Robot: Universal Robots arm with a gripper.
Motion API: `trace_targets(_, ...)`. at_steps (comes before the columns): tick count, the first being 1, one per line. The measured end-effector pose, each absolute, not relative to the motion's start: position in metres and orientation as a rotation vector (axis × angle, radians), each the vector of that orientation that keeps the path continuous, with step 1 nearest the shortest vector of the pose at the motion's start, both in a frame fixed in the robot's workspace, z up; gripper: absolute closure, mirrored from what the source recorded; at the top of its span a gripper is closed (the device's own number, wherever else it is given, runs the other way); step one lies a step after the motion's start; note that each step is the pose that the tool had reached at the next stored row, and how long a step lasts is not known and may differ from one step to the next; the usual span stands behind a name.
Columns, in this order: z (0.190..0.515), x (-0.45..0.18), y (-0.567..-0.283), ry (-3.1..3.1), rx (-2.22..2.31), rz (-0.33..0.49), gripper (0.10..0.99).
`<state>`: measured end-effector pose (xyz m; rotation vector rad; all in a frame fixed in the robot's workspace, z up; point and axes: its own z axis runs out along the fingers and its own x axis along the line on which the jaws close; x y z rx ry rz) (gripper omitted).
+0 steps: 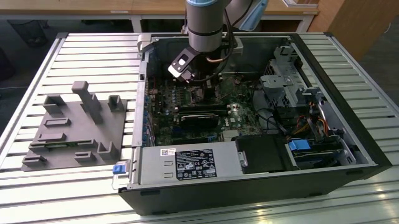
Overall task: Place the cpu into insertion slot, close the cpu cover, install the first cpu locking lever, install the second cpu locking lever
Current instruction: 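Place the cpu into insertion slot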
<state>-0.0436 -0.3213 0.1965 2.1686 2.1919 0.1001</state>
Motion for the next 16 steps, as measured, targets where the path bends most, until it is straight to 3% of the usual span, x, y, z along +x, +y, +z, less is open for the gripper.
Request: trace_targets(16,0.1918,-0.0435,-0.3200,2.191,2.167,0.097,0.545)
